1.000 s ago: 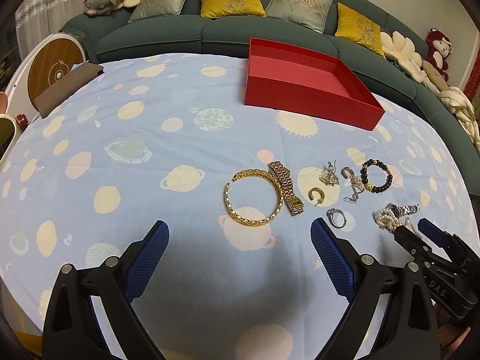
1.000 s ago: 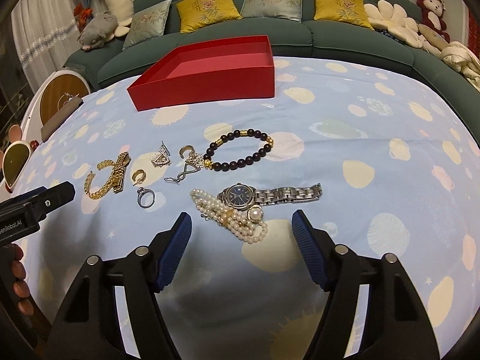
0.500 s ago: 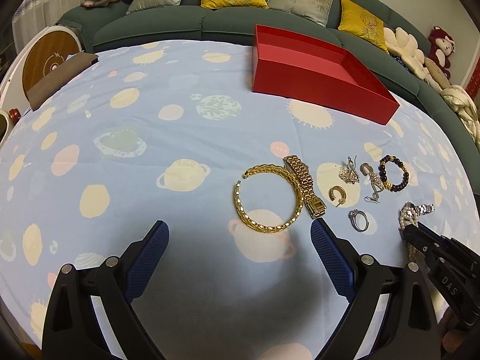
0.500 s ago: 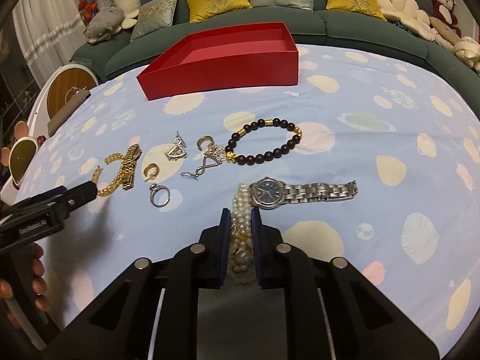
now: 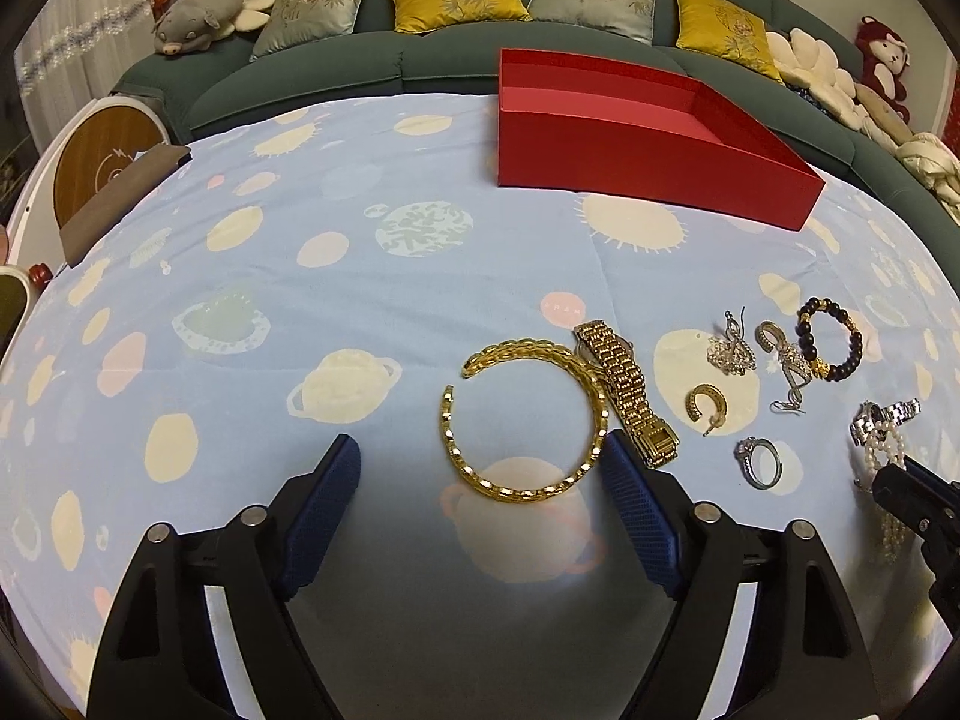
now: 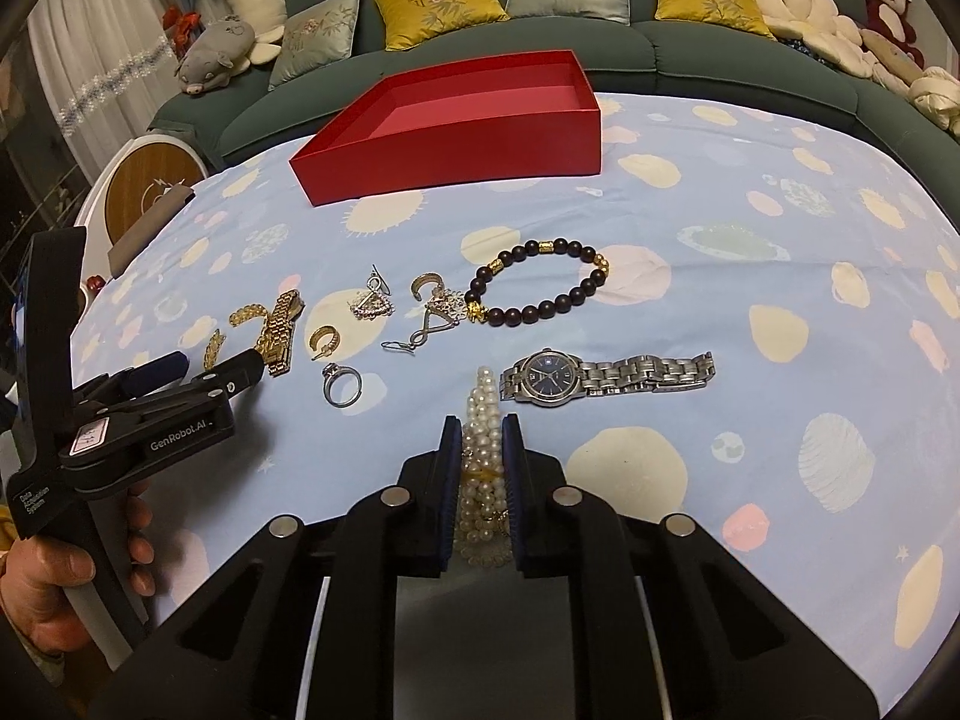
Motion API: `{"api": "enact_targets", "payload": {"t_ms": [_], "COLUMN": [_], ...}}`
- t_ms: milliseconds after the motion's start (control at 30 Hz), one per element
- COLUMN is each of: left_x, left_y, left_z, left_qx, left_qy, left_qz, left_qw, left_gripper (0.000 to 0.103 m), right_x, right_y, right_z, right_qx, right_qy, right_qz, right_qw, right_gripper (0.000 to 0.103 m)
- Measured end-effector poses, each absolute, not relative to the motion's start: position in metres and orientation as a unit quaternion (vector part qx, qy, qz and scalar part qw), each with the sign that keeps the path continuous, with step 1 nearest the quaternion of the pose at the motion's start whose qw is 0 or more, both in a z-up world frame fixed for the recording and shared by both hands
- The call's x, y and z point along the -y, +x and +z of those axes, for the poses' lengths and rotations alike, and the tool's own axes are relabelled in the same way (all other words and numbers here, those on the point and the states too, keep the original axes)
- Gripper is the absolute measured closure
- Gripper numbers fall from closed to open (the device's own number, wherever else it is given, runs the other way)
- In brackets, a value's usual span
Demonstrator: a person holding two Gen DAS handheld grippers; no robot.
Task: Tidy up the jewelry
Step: 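Grasp the pearl strand with the right tool while the left tool grasps the gold bangle, then carry pearls and bangle into the red box and open both tools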
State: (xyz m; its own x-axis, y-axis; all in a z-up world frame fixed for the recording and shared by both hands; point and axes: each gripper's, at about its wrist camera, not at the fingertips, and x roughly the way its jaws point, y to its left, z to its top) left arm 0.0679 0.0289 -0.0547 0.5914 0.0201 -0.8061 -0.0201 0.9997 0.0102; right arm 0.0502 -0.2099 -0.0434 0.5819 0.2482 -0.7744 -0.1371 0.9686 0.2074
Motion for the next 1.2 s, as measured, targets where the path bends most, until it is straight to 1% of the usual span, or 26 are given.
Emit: {"api": "enact_targets", "payload": {"t_ms": [33,67,100,133,167,433,767,967,1033,1200], "left_x": [-0.030,-0.031,-0.032,-0.033,-0.033,-0.035,-0.035,-0.029,-0.030,-0.023], "left_y": [0.069,0.069,0.070,0.070,0.071,0.064,0.048,0.039,0.040,0.054], "left_z": [-0.054,-0.054,-0.053,-0.052,-0.052,-0.042,-0.003,0.041,0.062,0.121], "left_qx": [-0.451,-0.450,-0.449,-0.448,-0.447,-0.444,-0.407,-0.360,-0.343,-0.280], "left_qy": [-0.001,-0.001,-0.002,-0.003,-0.004,-0.031,-0.037,-0.024,-0.037,-0.029], "left_qz": [0.012,0.012,0.011,0.009,0.004,-0.042,-0.060,-0.056,-0.067,-0.075], "left_qw": [0.892,0.893,0.893,0.894,0.895,0.894,0.911,0.931,0.936,0.957], "left_gripper": [0.030,0.034,0.041,0.045,0.052,0.053,0.053,0.053,0.053,0.053], "right_x": [0.210,0.211,0.212,0.212,0.212,0.210,0.208,0.208,0.207,0.213], "right_y": [0.050,0.051,0.050,0.050,0.050,0.049,0.045,0.045,0.047,0.066], "right_z": [-0.044,-0.044,-0.044,-0.043,-0.043,-0.037,-0.011,0.027,0.044,0.098], "right_qx": [-0.445,-0.445,-0.445,-0.445,-0.444,-0.436,-0.406,-0.365,-0.347,-0.294], "right_qy": [0.063,0.064,0.065,0.066,0.065,0.062,0.064,0.079,0.081,0.099], "right_qz": [0.108,0.107,0.108,0.108,0.108,0.112,0.119,0.128,0.128,0.130], "right_qw": [0.887,0.887,0.886,0.887,0.887,0.891,0.904,0.919,0.926,0.942], "right_gripper": [0.090,0.090,0.090,0.090,0.090,0.090,0.090,0.090,0.090,0.090]}}
